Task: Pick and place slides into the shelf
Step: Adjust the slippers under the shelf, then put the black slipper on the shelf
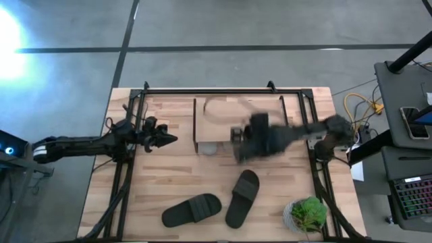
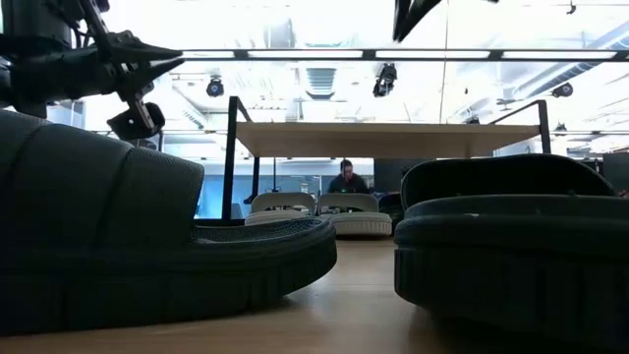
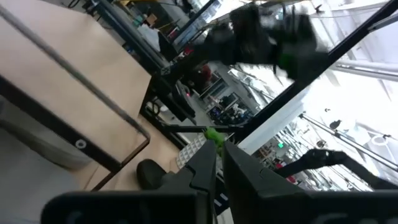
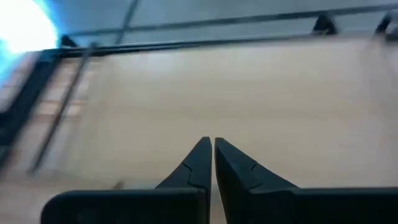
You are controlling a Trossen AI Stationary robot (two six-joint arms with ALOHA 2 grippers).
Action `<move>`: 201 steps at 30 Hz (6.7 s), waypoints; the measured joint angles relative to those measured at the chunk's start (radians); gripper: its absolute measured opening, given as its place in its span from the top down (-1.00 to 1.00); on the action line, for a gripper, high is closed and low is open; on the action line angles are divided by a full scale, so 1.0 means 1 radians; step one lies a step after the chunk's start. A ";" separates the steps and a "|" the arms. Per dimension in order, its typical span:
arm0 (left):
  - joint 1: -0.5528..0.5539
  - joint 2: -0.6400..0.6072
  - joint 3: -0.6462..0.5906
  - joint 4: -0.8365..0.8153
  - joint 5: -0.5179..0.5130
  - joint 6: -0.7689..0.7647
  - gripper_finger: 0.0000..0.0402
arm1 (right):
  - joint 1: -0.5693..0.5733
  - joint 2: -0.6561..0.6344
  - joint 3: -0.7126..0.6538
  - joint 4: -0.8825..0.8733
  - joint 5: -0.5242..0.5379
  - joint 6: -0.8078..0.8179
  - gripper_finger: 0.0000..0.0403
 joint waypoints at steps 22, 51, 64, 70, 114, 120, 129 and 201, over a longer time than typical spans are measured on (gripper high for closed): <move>0.000 0.051 -0.002 0.001 0.011 -0.052 0.94 | -1.016 -0.033 -0.103 0.658 -0.594 -0.983 0.94; -0.006 0.160 -0.030 -0.338 -0.146 0.016 0.94 | -1.215 0.580 0.369 0.250 -1.071 -1.332 0.94; -0.025 0.159 -0.042 -0.469 0.008 0.264 0.94 | -1.187 0.592 0.311 0.180 -1.090 -1.369 0.94; -0.025 0.160 -0.042 -0.462 0.006 0.264 0.94 | -1.137 0.592 0.220 0.185 -1.116 -1.388 0.94; -0.024 0.154 0.003 -0.414 -0.033 0.265 0.94 | -1.122 0.556 0.294 0.127 -1.035 -1.344 0.94; -0.024 0.154 0.002 -0.413 -0.053 0.265 0.94 | -1.140 0.598 0.291 0.152 -1.049 -1.342 0.94; -0.024 0.154 0.002 -0.416 -0.077 0.266 0.94 | -1.099 0.625 0.278 0.176 -1.069 -1.351 0.94; 0.019 0.452 0.063 -0.238 -0.258 0.082 0.94 | 0.111 0.000 0.228 -0.012 -0.388 -0.705 0.94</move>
